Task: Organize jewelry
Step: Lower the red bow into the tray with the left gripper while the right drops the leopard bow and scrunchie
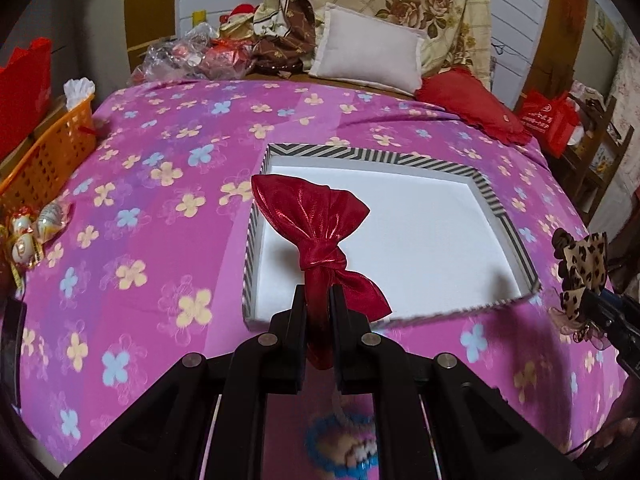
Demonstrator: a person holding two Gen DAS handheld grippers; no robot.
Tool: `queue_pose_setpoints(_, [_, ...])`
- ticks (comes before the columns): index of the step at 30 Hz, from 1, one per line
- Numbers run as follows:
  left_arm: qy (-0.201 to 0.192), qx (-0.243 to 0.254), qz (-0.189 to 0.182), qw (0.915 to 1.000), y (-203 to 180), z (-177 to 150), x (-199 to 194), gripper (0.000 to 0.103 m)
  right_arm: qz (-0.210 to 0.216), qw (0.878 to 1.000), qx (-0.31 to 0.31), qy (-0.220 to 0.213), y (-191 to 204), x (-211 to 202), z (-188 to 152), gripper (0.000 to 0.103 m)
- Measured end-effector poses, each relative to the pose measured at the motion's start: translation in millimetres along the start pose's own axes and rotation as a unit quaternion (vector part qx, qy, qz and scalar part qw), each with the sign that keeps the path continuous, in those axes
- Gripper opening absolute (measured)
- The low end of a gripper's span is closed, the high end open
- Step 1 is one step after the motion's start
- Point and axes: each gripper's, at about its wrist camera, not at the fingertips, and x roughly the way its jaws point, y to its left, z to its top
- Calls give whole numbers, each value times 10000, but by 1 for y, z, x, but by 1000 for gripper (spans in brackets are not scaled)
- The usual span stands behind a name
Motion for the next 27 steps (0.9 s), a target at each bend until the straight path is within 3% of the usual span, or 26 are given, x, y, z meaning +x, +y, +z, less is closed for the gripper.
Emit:
queue_pose_setpoints(6, [163,-88,110,9998,5,16,30,0,-79,9998,-35,200,-9,42,25,32])
queue_pose_setpoints(17, [578,-217,209,9979,14,22,80,0,-167,9971,188,719,-31,117,39,33])
queue_pose_setpoints(27, [578,-193,278,9978,12,19,89,0,-318,9943,270,979,-38,140,30,38])
